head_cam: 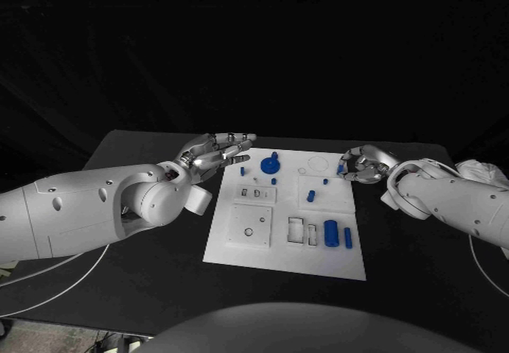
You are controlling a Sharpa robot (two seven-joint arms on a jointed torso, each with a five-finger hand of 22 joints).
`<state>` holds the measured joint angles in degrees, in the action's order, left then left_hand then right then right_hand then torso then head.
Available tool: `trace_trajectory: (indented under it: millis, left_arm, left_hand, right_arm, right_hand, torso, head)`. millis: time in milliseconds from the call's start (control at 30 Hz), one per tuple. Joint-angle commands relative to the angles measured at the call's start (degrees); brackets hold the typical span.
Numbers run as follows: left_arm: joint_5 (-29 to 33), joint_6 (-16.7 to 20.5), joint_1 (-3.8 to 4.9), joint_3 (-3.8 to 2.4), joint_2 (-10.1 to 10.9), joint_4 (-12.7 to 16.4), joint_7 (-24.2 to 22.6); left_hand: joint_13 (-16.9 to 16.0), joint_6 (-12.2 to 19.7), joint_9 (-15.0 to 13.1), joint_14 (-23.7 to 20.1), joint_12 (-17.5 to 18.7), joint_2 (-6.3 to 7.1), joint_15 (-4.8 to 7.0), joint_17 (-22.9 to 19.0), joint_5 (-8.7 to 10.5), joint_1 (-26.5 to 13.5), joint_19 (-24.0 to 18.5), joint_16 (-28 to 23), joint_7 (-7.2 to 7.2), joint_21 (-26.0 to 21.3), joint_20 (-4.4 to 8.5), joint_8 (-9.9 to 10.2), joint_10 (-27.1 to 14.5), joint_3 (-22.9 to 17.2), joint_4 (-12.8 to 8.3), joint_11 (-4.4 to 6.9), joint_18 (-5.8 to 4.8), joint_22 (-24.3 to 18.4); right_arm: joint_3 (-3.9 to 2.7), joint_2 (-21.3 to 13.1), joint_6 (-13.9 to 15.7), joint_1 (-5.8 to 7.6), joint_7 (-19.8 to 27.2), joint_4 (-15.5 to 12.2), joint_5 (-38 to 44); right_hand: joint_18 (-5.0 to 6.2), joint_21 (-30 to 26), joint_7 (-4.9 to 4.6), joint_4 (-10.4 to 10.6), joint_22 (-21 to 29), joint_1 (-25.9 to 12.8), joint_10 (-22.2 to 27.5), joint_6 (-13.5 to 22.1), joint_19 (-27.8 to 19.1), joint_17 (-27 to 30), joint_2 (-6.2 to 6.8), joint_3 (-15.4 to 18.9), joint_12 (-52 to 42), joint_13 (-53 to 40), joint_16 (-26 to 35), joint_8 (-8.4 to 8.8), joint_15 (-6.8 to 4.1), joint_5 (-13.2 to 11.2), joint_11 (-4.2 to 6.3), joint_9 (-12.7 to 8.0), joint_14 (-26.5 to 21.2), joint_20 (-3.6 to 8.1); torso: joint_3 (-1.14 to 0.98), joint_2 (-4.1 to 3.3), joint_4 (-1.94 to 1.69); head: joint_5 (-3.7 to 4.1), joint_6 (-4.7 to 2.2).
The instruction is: Assemble the parts on the task board
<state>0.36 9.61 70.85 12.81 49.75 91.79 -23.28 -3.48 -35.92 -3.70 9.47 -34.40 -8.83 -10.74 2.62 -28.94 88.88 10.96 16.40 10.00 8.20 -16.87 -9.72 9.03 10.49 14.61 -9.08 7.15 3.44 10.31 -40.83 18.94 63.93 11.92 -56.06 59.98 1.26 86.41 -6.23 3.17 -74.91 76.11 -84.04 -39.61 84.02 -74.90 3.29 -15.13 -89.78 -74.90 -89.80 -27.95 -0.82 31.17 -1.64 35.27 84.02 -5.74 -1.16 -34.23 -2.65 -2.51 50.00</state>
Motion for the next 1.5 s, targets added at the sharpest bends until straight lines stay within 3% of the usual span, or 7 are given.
trace_trajectory:
  millis: [33,333,533,667,967,1333,1500]
  left_arm:
    - [-0.2,-0.9,-0.01,-0.04,-0.2,0.0,-0.3]
    - [-0.2,-0.7,-0.03,-0.03,-0.1,0.0,-0.1]
    - [-0.2,-0.5,-0.02,-0.03,-0.4,-0.3,0.0]
    - [-0.2,-0.6,-0.02,-0.03,-0.8,-0.6,0.1]
    - [-0.2,-0.5,-0.02,-0.03,-1.0,-0.9,0.1]
    - [-0.2,-0.4,-0.01,-0.04,-1.5,-1.0,0.1]
    - [-0.2,-0.4,-0.01,-0.04,-1.7,-1.0,0.1]
  left_hand:
    - [-0.1,-0.3,-0.1,0.0,-0.3,-0.05,0.33,0.0,-0.28,0.7,0.3,0.2,0.22,0.3,0.07,-0.3,0.4,-0.5,0.0,-0.15,-0.79,0.0]
    - [-0.1,-0.4,-0.1,0.1,-0.3,-0.05,0.32,0.0,-0.28,0.7,0.3,0.2,0.24,0.3,0.07,-0.4,0.4,-0.5,0.0,-0.17,-0.81,0.0]
    - [-0.1,-0.5,-0.1,0.1,-0.5,-0.04,0.32,0.1,-0.28,0.7,0.3,0.3,0.25,0.4,0.07,-0.4,0.4,-0.5,0.0,-0.18,-0.83,0.0]
    - [-0.1,-0.6,-0.1,0.1,-0.5,-0.03,0.32,0.1,-0.27,0.7,0.3,0.3,0.25,0.4,0.07,-0.4,0.5,-0.5,0.0,-0.19,-0.83,0.0]
    - [-0.1,-0.6,-0.1,0.1,-0.5,-0.04,0.33,0.1,-0.28,0.7,0.4,0.3,0.26,0.4,0.08,-0.5,0.5,-0.5,0.0,-0.19,-0.85,0.0]
    - [-0.1,-0.6,-0.1,0.2,-0.6,-0.04,0.32,0.1,-0.30,0.7,0.4,0.4,0.26,0.4,0.08,-0.5,0.5,-0.6,0.0,-0.20,-0.87,0.0]
    - [-0.1,-0.6,-0.1,0.2,-0.6,-0.04,0.32,0.1,-0.30,0.7,0.4,0.4,0.26,0.4,0.08,-0.5,0.5,-0.6,0.0,-0.20,-0.87,0.0]
  right_arm:
    - [-0.01,-0.1,2.4,0.07,1.1,-0.6,0.0]
    - [-0.04,-1.6,2.8,2.29,0.5,-4.8,-0.7]
    - [-0.03,-2.2,-0.5,4.96,-1.9,-9.8,-0.9]
    - [-0.03,-1.0,-3.4,5.88,-3.5,-12.5,-0.9]
    - [-0.04,2.2,-8.2,6.33,-5.6,-15.1,1.1]
    - [-0.04,7.0,-12.6,6.03,-7.9,-14.8,7.4]
    - [-0.04,8.7,-14.0,5.61,-8.8,-14.3,9.8]
  right_hand:
    - [0.00,-0.2,-0.02,-0.1,-13.4,0.1,-6.0,-0.6,1.8,-15.1,-0.54,-0.3,-0.2,-15.1,-0.2,-0.41,0.01,0.4,-0.09,0.2,6.0,0.02]
    - [0.03,-0.3,-0.16,-0.3,-13.4,0.1,-6.0,-1.0,1.7,-15.1,-0.48,-0.4,-0.2,-15.1,-0.2,-0.74,0.02,1.0,-0.16,0.4,6.0,0.04]
    - [0.10,-0.5,-0.32,-0.2,-13.3,-0.1,-6.0,-0.6,1.5,-15.1,-0.35,-0.5,-0.2,-15.1,-0.2,-0.53,0.08,1.3,-0.28,0.4,6.0,0.02]
    - [0.13,-0.6,-0.38,-0.1,-13.3,-0.2,-6.0,-0.7,1.4,-15.1,-0.39,-0.5,-0.2,-15.1,-0.2,-0.51,0.11,1.5,-0.33,0.3,6.0,0.01]
    - [0.20,-0.8,-0.61,-0.6,-13.2,0.1,-6.0,-0.7,1.1,-15.1,-0.25,-1.2,-0.2,-15.1,-0.2,-0.06,0.29,2.2,-0.54,0.0,6.0,-0.11]
    - [0.16,-0.7,-1.04,-0.8,-13.2,-0.5,-6.0,-1.1,1.2,-15.1,0.28,-1.8,-0.2,-15.1,-0.2,1.35,0.67,3.1,-0.99,-0.9,6.0,-0.41]
    - [0.17,-0.7,-1.11,-0.9,-13.2,-0.7,-6.0,-1.2,1.2,-15.1,0.47,-2.0,-0.2,-15.1,-0.2,1.77,0.75,3.4,-1.07,-1.2,6.0,-0.50]
  torso:
    - [-0.02,0.04,-0.12]
    - [0.12,-0.01,0.08]
    - [0.29,-0.04,0.14]
    - [0.19,0.04,0.06]
    - [0.19,0.03,-0.10]
    - [0.09,-0.04,-0.09]
    - [0.07,-0.05,0.00]
  head:
    - [-0.02,0.00]
    - [-0.35,0.00]
    - [-0.14,0.00]
    - [-0.31,0.00]
    - [-0.39,0.00]
    - [-2.41,0.00]
    - [-2.85,0.00]
